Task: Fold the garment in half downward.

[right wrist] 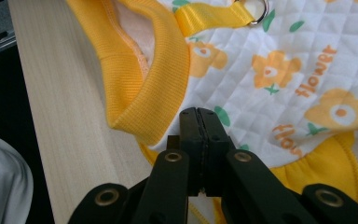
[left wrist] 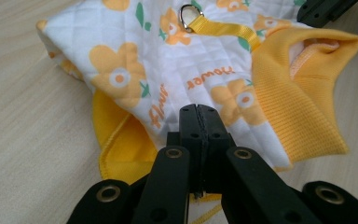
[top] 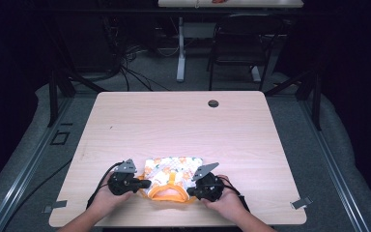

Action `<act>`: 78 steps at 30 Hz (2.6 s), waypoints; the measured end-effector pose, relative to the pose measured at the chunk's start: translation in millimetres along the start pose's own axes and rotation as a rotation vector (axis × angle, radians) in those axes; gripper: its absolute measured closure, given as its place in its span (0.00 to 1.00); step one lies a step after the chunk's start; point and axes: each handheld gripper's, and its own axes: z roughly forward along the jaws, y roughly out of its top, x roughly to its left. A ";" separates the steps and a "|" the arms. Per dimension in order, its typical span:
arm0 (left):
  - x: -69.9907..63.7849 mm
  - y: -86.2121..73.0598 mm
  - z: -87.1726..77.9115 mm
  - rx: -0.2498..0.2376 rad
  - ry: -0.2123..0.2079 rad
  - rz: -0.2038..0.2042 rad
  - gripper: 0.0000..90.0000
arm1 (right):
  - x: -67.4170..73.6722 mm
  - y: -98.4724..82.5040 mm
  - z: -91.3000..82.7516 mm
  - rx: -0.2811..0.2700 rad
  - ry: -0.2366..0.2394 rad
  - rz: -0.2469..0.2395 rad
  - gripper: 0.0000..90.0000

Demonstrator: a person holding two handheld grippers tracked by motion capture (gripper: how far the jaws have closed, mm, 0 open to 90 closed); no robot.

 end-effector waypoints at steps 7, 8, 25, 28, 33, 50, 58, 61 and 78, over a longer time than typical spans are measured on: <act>0.2 -1.2 2.5 -0.003 0.009 -0.002 1.00 | -1.0 -4.6 3.3 0.003 0.010 0.009 1.00; 0.3 -1.4 2.7 -0.004 0.007 -0.006 1.00 | -1.6 -4.5 3.3 0.009 0.007 0.004 1.00; 12.6 8.0 10.1 -0.016 0.037 -0.026 1.00 | -17.3 -1.2 6.0 -0.012 -0.002 0.052 1.00; 15.3 11.1 12.3 -0.017 0.045 -0.029 1.00 | -21.2 -0.9 6.0 -0.018 0.000 0.066 1.00; 19.8 14.4 15.2 -0.029 0.044 -0.046 1.00 | -27.3 0.2 5.6 -0.019 -0.009 0.076 1.00; 35.0 28.8 26.5 -0.050 0.088 -0.081 1.00 | -55.0 13.8 8.9 -0.015 -0.080 0.118 1.00; 40.5 37.0 32.5 -0.052 0.106 -0.094 1.00 | -68.2 16.5 10.1 -0.026 -0.094 0.155 1.00; 42.4 38.9 35.0 -0.062 0.113 -0.105 1.00 | -72.9 18.6 10.7 -0.026 -0.104 0.163 1.00; 43.9 42.8 25.0 -0.124 0.106 -0.159 0.99 | -77.0 29.2 -1.3 -0.074 -0.134 0.167 1.00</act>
